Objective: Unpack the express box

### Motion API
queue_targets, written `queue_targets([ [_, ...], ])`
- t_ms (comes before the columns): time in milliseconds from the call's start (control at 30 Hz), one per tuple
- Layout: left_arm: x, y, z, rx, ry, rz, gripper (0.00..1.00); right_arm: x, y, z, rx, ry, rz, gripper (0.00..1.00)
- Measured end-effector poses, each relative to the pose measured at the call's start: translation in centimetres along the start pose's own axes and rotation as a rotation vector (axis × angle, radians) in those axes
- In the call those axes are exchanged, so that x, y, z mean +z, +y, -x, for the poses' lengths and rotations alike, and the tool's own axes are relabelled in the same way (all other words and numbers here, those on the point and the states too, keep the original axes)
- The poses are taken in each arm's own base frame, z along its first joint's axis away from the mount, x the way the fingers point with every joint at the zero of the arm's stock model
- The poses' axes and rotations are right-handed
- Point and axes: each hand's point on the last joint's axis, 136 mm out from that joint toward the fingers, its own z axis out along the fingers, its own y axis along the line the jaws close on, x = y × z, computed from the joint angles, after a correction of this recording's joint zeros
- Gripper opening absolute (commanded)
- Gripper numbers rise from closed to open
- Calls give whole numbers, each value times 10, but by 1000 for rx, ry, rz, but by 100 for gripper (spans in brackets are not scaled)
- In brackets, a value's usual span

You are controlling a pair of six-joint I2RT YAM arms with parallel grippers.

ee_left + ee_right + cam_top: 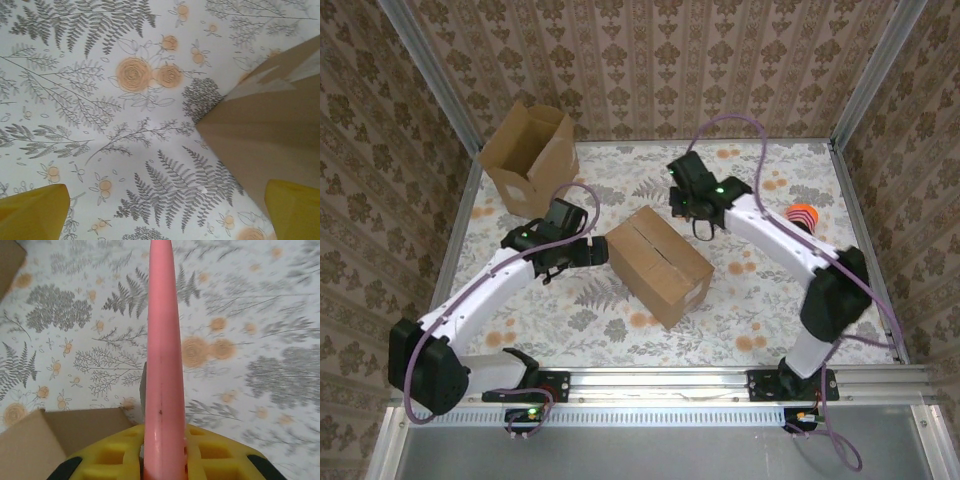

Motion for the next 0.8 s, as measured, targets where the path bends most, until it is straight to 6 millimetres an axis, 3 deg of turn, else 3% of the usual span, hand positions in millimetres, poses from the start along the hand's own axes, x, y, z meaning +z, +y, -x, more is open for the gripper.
queue_targets([
  [133, -5, -3, -8, 21, 34, -28, 100, -49, -35, -16, 13, -51, -20, 0],
  [300, -29, -2, -11, 43, 31, -57, 100, -77, -77, -68, 10, -19, -68, 0],
  [433, -56, -6, 14, 38, -38, -97, 98, -91, -101, -113, 10, 23, -94, 0],
  [533, -69, -11, 39, 35, -90, -117, 97, -101, -107, -141, 13, 42, -91, 0],
  [667, -59, -18, 67, 38, -105, -113, 96, -101, -103, -173, 9, 79, -72, 0],
  [800, -20, -25, 87, 41, -74, -93, 96, -93, -94, -204, -2, 128, -69, 0],
])
